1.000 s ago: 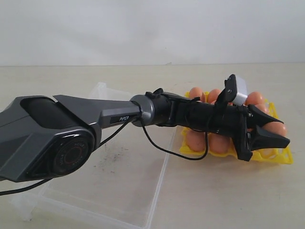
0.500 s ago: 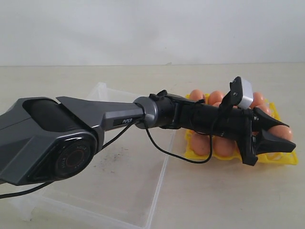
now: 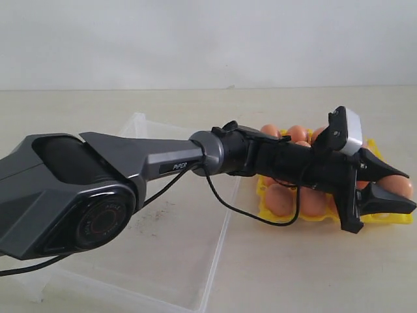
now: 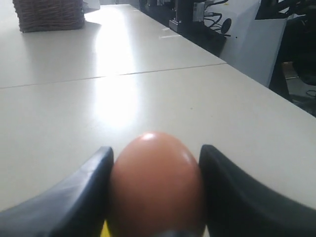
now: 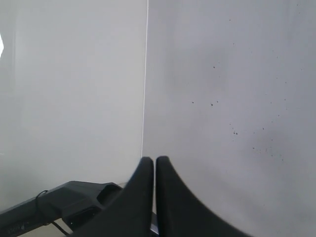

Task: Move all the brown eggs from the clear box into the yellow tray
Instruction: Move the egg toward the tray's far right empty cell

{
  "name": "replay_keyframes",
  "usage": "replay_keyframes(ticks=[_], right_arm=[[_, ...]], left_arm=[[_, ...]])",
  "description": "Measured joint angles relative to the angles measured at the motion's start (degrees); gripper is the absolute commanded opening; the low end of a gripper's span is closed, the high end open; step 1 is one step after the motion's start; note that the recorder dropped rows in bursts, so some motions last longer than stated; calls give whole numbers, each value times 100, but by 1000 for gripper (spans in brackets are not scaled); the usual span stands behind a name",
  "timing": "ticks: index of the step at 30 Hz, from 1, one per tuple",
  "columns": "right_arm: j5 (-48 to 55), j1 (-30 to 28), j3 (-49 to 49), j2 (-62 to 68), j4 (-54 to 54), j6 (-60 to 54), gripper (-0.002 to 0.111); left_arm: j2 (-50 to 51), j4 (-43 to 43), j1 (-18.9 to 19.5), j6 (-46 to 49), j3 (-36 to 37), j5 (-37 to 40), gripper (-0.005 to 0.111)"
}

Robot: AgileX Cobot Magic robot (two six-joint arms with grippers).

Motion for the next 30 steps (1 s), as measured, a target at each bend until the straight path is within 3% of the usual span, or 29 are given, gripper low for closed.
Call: replay_keyframes(ticks=[12, 30], right_arm=[[-85, 0, 0, 0, -10, 0, 0], [-141, 0, 0, 0, -10, 0, 0]], left_arm=[[-76, 0, -54, 4, -291, -17, 4], [38, 88, -253, 4, -291, -757, 4]])
